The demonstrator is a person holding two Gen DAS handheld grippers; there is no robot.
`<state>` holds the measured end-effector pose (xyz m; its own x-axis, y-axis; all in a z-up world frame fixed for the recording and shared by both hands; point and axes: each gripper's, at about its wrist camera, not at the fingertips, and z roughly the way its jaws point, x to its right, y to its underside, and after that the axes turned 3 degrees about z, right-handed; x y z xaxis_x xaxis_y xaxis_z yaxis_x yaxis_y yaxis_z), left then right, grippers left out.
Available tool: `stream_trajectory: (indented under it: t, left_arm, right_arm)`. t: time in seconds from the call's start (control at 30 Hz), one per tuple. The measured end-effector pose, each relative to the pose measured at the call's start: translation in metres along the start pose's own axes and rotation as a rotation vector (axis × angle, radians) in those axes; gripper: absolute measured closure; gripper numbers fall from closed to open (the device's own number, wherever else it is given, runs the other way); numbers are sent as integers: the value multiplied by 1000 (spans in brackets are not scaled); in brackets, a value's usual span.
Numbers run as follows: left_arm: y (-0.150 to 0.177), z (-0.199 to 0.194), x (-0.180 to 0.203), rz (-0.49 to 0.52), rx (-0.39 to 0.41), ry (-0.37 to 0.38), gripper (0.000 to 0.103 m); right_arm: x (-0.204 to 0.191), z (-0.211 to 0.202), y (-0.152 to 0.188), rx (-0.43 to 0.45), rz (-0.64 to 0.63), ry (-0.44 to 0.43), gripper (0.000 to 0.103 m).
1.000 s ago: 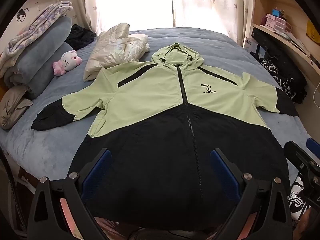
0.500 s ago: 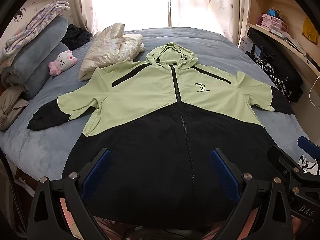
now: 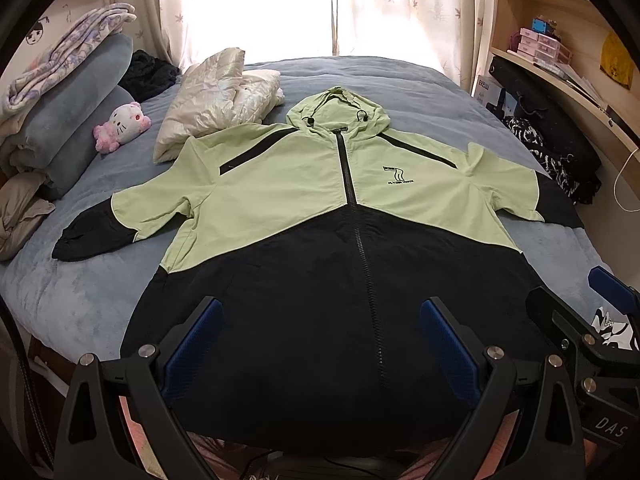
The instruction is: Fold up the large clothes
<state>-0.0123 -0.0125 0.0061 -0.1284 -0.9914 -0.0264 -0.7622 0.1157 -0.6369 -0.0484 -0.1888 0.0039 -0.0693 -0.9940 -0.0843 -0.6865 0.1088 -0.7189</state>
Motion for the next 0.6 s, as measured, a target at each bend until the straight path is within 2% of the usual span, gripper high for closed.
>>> stream_trajectory:
  t: [0.6]
  left_arm:
    - [0, -2, 4, 0, 3, -1, 5]
  right_arm:
    - [2, 1, -1, 8, 5, -23, 1]
